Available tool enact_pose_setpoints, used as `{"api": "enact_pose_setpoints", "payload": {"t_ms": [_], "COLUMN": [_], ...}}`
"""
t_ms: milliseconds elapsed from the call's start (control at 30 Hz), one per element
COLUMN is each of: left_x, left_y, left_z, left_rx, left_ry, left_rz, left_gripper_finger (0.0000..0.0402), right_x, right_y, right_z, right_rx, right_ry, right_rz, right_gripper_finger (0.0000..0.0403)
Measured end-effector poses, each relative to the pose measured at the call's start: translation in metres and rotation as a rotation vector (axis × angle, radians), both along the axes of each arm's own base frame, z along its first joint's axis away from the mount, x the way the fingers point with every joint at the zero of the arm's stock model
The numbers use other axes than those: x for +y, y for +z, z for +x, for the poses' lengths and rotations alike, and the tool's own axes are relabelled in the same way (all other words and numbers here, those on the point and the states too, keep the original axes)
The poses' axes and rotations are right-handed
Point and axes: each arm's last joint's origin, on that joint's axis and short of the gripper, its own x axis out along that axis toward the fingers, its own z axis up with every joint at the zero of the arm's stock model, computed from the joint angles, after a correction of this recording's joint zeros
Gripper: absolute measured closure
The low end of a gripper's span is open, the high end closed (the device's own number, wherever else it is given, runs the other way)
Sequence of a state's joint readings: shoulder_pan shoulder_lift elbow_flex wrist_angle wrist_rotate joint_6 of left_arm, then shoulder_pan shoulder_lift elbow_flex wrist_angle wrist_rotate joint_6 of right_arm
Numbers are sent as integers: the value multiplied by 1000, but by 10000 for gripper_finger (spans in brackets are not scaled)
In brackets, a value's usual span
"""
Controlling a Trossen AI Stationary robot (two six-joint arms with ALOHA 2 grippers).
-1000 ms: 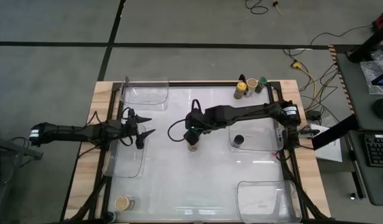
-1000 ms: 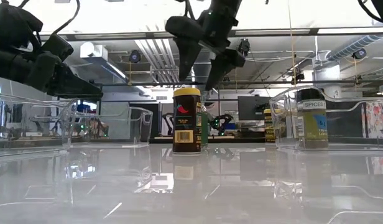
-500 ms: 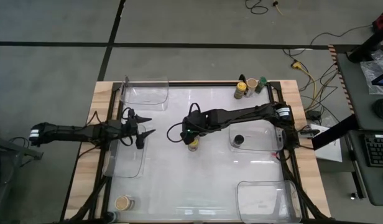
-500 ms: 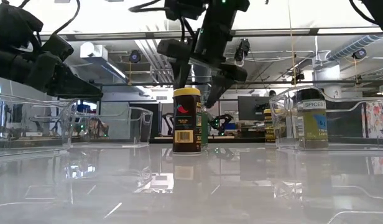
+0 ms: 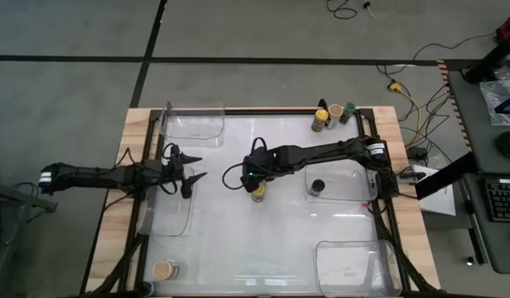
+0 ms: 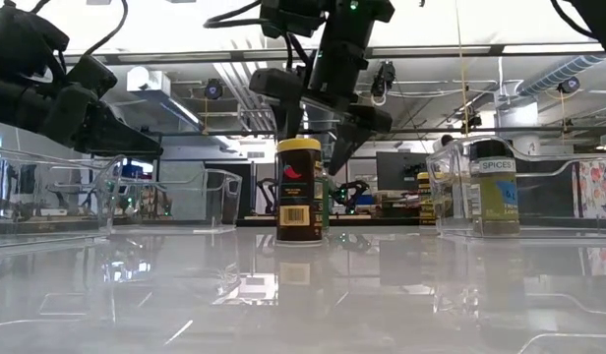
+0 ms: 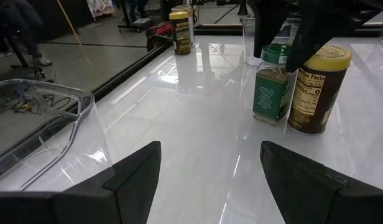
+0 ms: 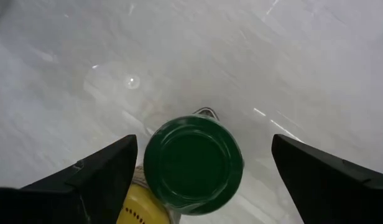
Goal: Sort spices by type
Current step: Put the bottom green seasoning bottle into the bottom transparent bin
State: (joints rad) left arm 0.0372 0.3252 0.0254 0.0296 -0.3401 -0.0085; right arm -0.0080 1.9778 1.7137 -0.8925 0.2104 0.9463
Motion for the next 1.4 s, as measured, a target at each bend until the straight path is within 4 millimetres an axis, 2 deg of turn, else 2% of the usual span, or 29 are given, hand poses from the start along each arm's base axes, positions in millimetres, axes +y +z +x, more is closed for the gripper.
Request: {"api": "enact_pose_setpoints", "payload": {"t_ms": [233,767,967,1067,1400], "left_x": [0,0,0,0,0], "left_y": [0,0,0,0,0], "left_z": [0,0,0,0,0], "left_rx": [0,0,0,0,0], "left_ry": [0,0,0,0,0], "left_rz": [0,0,0,0,0], "left_gripper_finger": [141,141,141,141,141], "right_x": [-1,-1,-3,-5,-8], "right_y": [0,0,3,17,91], "right_z": [0,1,1,4,5], "right_rx": [2,1,-3,-38,-117], "right_ry": [2,29,42,68,169], "right_rz": [-1,-15,-16,-30,-151], "right_gripper_finger": [51,198,200,192,201]}}
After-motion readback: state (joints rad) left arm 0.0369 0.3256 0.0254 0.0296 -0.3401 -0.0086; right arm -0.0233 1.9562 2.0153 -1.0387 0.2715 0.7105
